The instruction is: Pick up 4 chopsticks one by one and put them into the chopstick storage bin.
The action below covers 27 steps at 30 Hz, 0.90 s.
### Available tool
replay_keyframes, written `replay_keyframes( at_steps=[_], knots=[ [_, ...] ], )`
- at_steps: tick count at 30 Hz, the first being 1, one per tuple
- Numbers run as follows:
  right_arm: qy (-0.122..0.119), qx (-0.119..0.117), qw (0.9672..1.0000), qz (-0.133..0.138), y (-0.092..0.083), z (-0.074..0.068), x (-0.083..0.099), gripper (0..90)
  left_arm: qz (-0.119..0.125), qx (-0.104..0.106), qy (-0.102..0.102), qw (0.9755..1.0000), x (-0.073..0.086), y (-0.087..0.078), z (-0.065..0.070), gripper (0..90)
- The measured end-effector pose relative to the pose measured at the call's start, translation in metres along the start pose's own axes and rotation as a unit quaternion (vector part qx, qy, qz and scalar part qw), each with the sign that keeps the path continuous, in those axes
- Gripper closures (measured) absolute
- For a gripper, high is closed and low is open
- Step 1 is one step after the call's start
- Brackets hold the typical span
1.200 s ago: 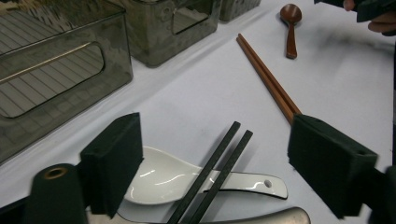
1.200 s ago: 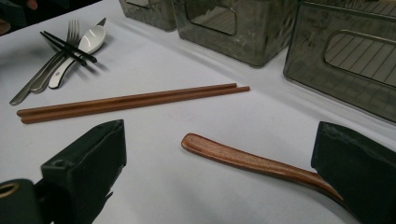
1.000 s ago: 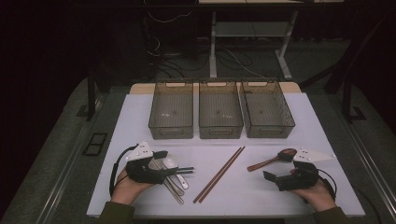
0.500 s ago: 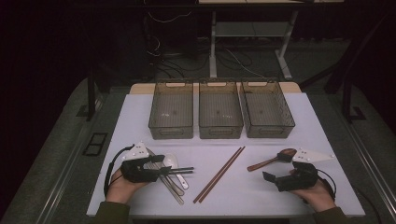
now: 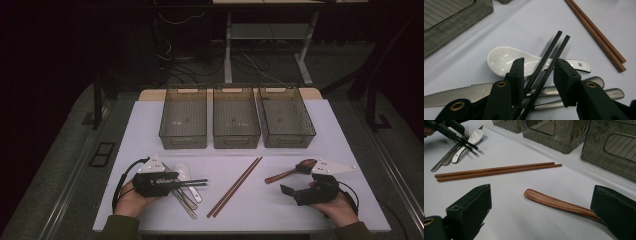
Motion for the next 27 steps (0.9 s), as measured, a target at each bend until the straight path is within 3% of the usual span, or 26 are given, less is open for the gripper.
replay_keyframes(
  at_steps=[14,27],
  knots=[
    [-0.001,-0.001,1.0000,-0.001,0.001,0.000,0.000,2.9,-0.015,0.011,0.003,0.9998,0.006,0.007,-0.002,64.5],
    [-0.001,0.000,1.0000,-0.001,0.001,0.000,0.000,2.9,-0.037,0.008,0.021,0.9990,0.010,0.011,-0.002,66.2]
  ],
)
Point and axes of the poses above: each handheld gripper's, and its own axes: y roughly forward along the jaws, x roughly out of its underside, z roughly to its right, the point moved 7 cm from there along y, roughly forward along the jaws, and after that the axes turned 1 degree about -y, right-handed, at the moved point
